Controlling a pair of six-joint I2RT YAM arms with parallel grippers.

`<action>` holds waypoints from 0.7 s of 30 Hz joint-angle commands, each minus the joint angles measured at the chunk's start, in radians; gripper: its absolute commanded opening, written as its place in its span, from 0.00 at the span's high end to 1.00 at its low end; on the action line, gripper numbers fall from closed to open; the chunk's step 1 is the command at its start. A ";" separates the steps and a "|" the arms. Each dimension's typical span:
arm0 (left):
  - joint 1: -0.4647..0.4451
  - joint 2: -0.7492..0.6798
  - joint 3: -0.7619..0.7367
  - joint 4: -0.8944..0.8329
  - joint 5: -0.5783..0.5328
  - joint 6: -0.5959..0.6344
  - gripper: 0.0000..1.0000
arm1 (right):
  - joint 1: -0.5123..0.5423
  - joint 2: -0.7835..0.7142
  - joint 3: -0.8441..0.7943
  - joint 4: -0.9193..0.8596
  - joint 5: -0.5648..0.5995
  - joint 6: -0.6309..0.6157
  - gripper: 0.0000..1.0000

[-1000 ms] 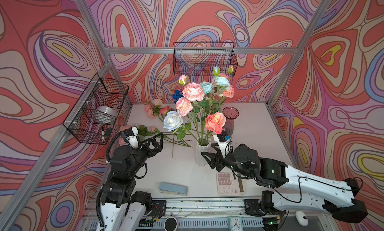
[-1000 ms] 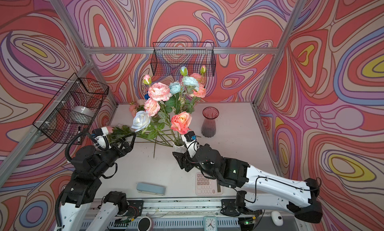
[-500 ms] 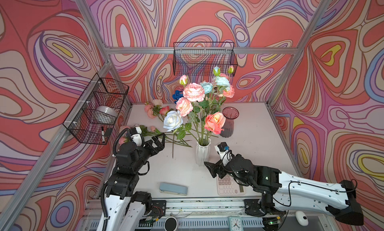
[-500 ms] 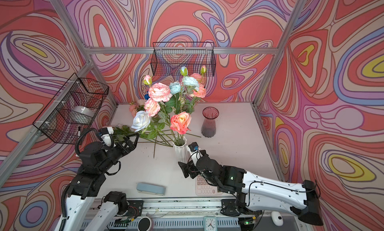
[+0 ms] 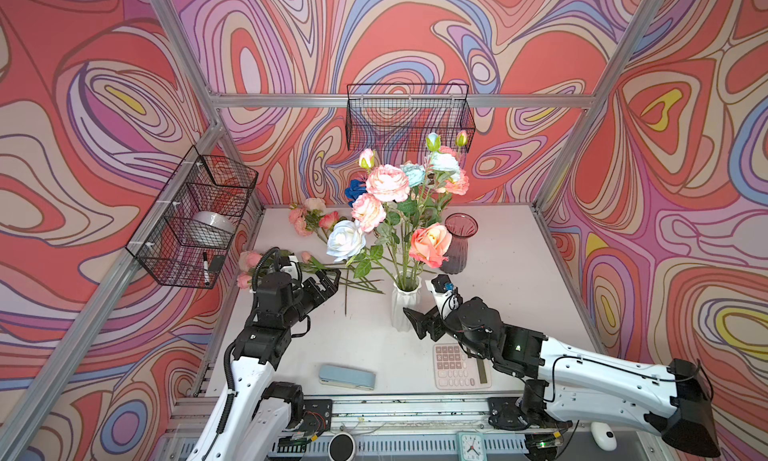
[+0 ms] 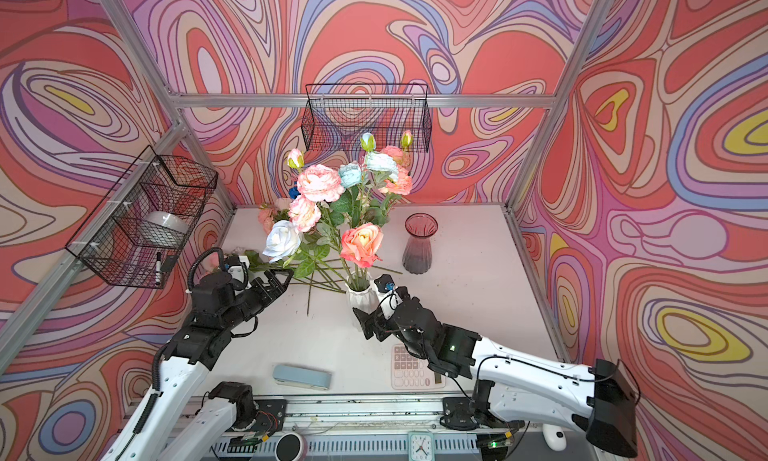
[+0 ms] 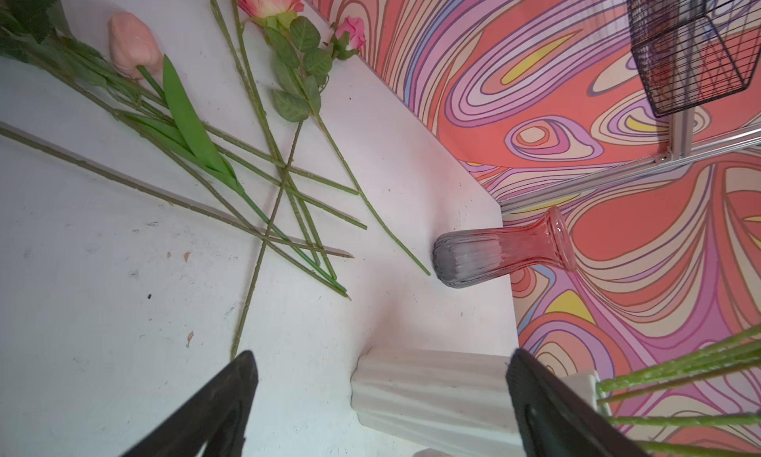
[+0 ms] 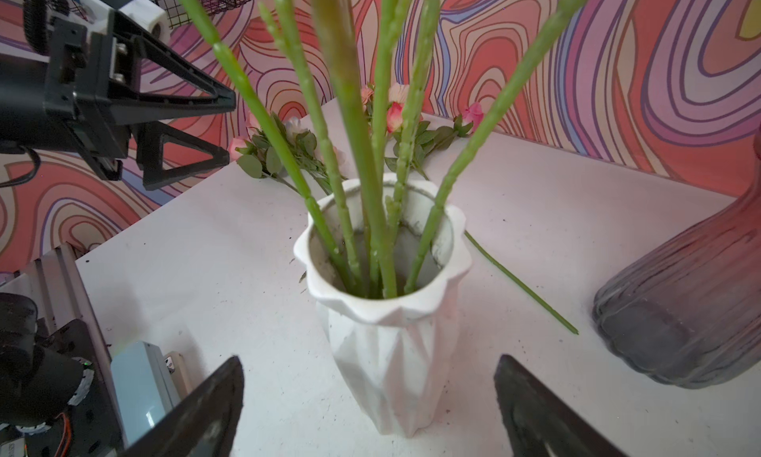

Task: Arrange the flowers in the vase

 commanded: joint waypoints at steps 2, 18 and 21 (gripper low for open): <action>-0.005 0.014 0.000 0.047 0.027 -0.014 0.03 | -0.051 0.042 0.005 0.101 -0.057 -0.036 0.02; -0.053 0.155 -0.027 0.259 0.151 -0.055 0.08 | -0.078 0.160 0.021 0.261 -0.049 -0.077 0.02; -0.139 0.258 0.012 0.279 0.136 -0.026 0.08 | -0.078 0.162 0.018 0.271 -0.040 -0.078 0.02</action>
